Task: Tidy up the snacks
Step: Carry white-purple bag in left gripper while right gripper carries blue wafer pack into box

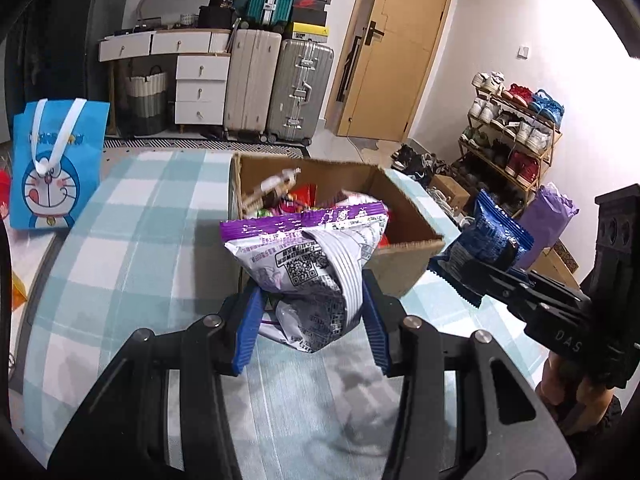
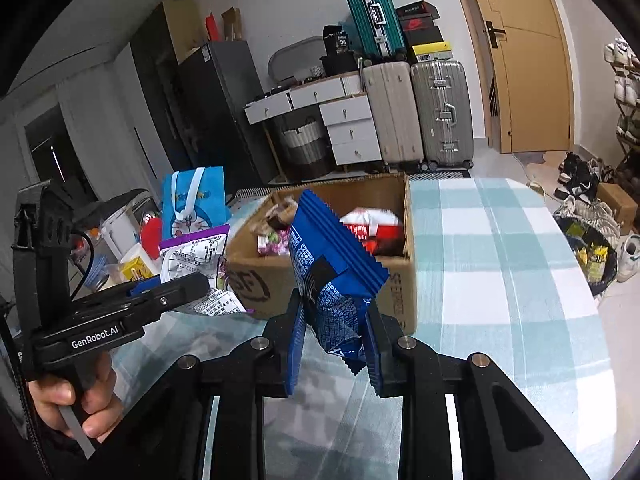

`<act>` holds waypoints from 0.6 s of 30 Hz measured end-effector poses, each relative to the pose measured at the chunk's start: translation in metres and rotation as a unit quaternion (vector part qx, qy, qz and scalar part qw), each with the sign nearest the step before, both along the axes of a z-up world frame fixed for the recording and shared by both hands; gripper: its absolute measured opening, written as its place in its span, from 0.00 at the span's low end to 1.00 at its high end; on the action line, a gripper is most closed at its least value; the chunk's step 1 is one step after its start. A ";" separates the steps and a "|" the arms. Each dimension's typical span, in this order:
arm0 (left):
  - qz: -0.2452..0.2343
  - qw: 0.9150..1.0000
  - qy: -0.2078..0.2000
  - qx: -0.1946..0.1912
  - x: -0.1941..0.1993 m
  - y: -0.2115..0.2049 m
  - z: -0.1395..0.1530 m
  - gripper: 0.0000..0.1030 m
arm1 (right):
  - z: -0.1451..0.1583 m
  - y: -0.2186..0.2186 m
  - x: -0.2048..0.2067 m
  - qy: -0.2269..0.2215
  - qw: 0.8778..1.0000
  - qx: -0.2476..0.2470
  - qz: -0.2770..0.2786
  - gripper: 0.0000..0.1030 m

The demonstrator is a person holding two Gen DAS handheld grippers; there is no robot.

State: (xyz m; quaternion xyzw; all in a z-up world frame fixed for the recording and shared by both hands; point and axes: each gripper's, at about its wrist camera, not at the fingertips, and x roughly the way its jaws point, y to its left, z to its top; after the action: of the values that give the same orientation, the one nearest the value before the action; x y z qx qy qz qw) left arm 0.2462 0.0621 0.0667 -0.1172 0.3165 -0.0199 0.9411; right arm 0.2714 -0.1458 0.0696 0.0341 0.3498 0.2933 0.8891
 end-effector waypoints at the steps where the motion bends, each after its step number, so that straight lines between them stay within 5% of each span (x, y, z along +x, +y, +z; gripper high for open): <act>1: 0.003 1.000 -0.003 0.000 0.000 0.000 0.004 0.42 | 0.003 0.000 0.001 -0.003 1.000 0.001 0.001 0.25; 18: 0.005 0.999 -0.028 0.016 0.022 -0.001 0.045 0.42 | 0.034 0.026 0.035 -0.032 0.999 -0.002 0.016 0.25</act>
State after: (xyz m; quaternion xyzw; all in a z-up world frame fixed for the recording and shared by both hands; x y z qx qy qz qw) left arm 0.2679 0.0609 0.1113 -0.1031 0.2896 -0.0134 0.9515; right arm 0.3060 -0.1197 0.1037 0.0172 0.3228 0.3073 0.8951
